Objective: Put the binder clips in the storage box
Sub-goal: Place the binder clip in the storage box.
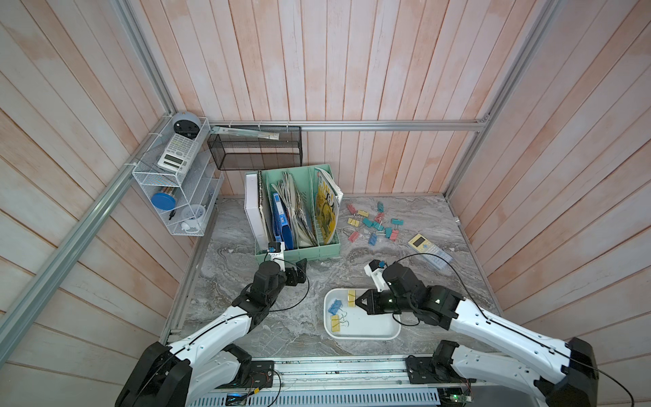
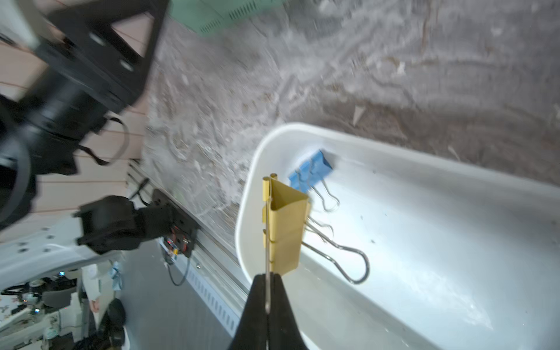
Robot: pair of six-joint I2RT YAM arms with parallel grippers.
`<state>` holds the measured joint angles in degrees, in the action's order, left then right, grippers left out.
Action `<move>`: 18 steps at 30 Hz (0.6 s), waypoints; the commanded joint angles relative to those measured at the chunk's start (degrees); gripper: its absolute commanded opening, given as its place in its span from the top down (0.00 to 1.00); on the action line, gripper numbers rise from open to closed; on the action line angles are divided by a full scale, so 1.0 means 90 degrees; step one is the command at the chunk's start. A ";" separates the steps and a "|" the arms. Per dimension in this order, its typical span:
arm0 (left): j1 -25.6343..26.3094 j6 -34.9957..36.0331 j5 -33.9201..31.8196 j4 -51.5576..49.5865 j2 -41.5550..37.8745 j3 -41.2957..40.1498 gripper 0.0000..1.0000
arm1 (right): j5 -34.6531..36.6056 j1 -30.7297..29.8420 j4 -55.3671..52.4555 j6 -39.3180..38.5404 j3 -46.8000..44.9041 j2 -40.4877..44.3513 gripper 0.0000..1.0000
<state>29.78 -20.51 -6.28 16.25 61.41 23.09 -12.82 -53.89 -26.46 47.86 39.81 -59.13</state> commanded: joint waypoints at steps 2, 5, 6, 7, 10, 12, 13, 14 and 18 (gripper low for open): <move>0.0268 0.0340 -0.0277 0.0253 0.0160 0.0175 0.00 | 0.0150 -0.0106 0.0232 0.0142 -0.0145 -0.0900 1.00; 0.0310 0.0462 -0.0344 0.0245 0.0337 0.0227 0.00 | 0.0192 -0.0106 0.0761 0.0202 -0.0128 -0.1555 1.00; 0.0316 0.0495 -0.0350 0.0245 0.0382 0.0244 0.00 | 0.0192 -0.0107 0.0971 0.0252 -0.0133 -0.1743 1.00; 0.0314 0.0496 -0.0347 0.0236 0.0426 0.0262 0.00 | 0.0264 -0.0107 0.1140 0.0272 -0.0127 -0.1903 1.00; 0.0319 0.0501 -0.0360 0.0194 0.0486 0.0306 0.00 | 0.0665 -0.0098 0.1195 0.0332 -0.0070 -0.2283 1.00; 0.0337 0.0503 -0.0433 0.0123 0.0501 0.0348 0.00 | 0.0876 -0.0096 0.1153 0.0419 -0.0061 -0.2441 1.00; 0.0353 0.0521 -0.0453 0.0093 0.0511 0.0362 0.00 | 0.0896 -0.0099 0.1153 0.0448 -0.0072 -0.2504 0.97; 0.0359 0.0526 -0.0478 0.0086 0.0511 0.0370 0.00 | 0.0893 -0.0106 0.1163 0.0452 -0.0072 -0.2521 0.93; 0.0382 0.0494 -0.0474 0.0071 0.0510 0.0388 0.00 | 0.1099 -0.0099 0.0873 0.0499 -0.0086 -0.2229 0.76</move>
<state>32.84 -16.88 -9.50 17.17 65.58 25.02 -7.03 -54.70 -15.62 51.86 39.38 -80.16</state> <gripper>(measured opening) 0.996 0.223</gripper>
